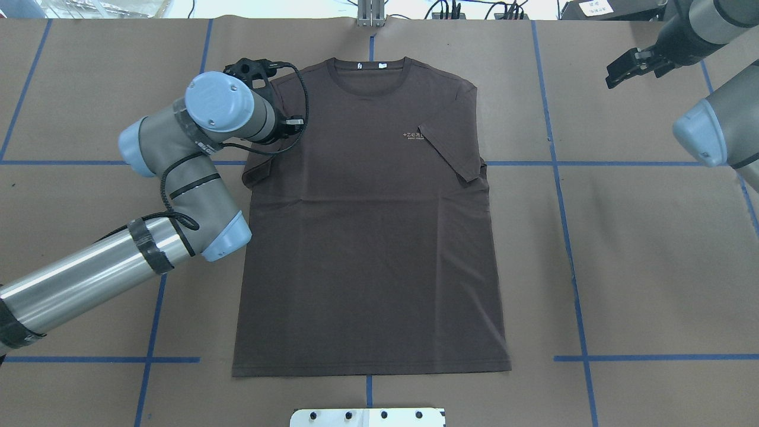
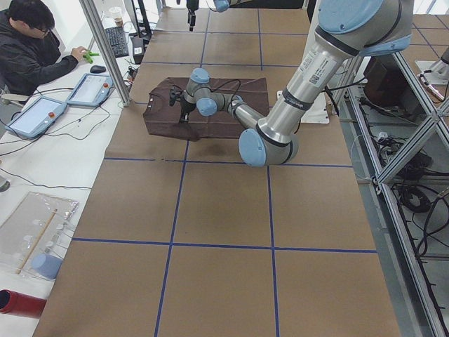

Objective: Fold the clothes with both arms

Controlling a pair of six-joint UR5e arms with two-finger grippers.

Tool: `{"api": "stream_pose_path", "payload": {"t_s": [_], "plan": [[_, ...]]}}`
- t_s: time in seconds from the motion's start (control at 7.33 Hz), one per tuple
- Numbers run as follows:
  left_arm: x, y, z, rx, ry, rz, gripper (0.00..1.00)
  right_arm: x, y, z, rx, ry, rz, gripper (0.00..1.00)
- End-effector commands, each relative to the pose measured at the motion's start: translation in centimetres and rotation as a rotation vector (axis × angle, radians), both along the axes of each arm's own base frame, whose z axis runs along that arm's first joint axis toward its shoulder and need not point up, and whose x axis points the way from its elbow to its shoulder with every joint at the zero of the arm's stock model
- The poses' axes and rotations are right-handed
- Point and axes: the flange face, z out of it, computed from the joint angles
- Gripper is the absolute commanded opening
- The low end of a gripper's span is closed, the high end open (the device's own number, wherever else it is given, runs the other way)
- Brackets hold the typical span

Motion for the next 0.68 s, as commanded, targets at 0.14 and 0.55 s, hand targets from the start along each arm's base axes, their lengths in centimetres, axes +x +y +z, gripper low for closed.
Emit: {"api": "stream_pose_path", "payload": {"t_s": [0.14, 0.55], "plan": [[1.7, -0.7, -0.5, -0.018, -0.012, -0.013, 0.00, -0.1, 0.0, 0.1, -0.002, 0.001, -0.001, 1.00], [2.5, -1.4, -1.0, -0.026, -0.020, -0.016, 0.00, -0.1, 0.0, 0.1, -0.002, 0.001, -0.001, 1.00]]}}
